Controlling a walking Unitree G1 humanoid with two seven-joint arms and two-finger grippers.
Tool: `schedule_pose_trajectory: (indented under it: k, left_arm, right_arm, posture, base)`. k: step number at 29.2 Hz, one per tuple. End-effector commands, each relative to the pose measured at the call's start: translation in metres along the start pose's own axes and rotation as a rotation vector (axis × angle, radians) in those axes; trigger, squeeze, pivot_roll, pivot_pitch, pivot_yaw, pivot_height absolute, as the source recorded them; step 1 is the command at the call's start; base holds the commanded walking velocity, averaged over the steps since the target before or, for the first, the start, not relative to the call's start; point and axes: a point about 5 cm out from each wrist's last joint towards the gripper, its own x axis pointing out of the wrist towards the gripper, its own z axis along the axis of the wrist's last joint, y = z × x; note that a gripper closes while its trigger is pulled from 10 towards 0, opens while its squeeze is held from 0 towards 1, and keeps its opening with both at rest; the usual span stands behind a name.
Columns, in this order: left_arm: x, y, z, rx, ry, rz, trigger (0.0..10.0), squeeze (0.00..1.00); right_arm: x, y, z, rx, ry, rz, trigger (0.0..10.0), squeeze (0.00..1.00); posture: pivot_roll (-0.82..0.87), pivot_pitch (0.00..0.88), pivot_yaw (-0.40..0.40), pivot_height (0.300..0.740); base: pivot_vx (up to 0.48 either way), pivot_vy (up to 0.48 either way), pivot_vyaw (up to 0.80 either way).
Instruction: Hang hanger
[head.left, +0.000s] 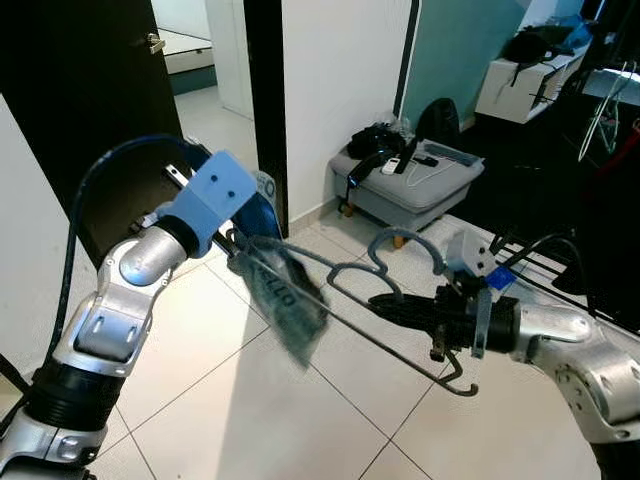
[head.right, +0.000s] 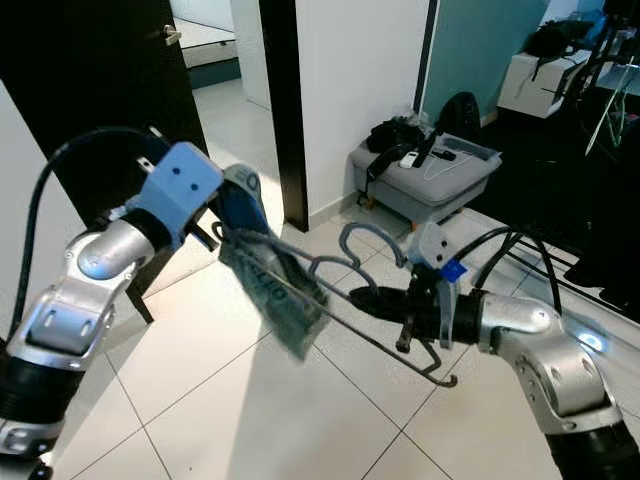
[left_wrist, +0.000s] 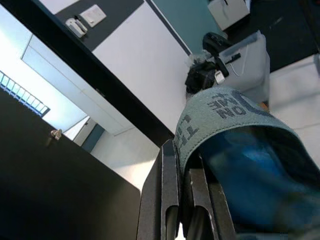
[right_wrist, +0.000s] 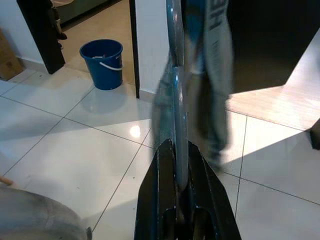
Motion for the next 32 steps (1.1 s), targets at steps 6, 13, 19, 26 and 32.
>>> schedule_pose_trajectory:
  k: [6, 13, 19, 26, 32]
  left_arm:
    - [0.000, -0.011, 0.006, 0.025, -0.012, -0.041, 10.0, 0.00]
    - [0.001, -0.015, 0.014, 0.027, -0.032, -0.057, 10.0, 0.00]
    - [0.001, -0.016, 0.018, 0.048, -0.041, -0.069, 10.0, 0.00]
    - [0.000, -0.018, 0.018, 0.063, -0.030, -0.079, 10.0, 0.00]
    - [0.001, -0.019, 0.017, 0.066, -0.029, -0.079, 10.0, 0.00]
  right_arm:
    - [-0.008, 0.006, 0.004, -0.020, 0.037, 0.039, 10.0, 0.00]
    - [-0.010, -0.003, -0.001, -0.031, 0.065, -0.026, 10.0, 0.00]
    - [-0.005, -0.013, 0.008, -0.050, 0.013, -0.098, 10.0, 0.00]
    - [-0.008, -0.015, 0.018, -0.046, -0.042, -0.103, 10.0, 0.00]
    - [-0.015, -0.001, 0.011, -0.021, 0.019, 0.018, 10.0, 0.00]
  posture:
    - [-0.01, 0.000, 0.018, 0.740]
    - [-0.01, 0.000, 0.019, 0.740]
    - [0.00, 0.000, 0.014, 0.740]
    - [-0.01, 0.000, 0.013, 0.740]
    - [-0.01, 0.000, 0.015, 0.740]
  base:
    - [0.000, 0.000, 0.00]
    - [0.000, 0.000, 0.00]
    - [0.000, 0.000, 0.00]
    - [0.000, 0.000, 0.00]
    - [0.000, 0.000, 0.00]
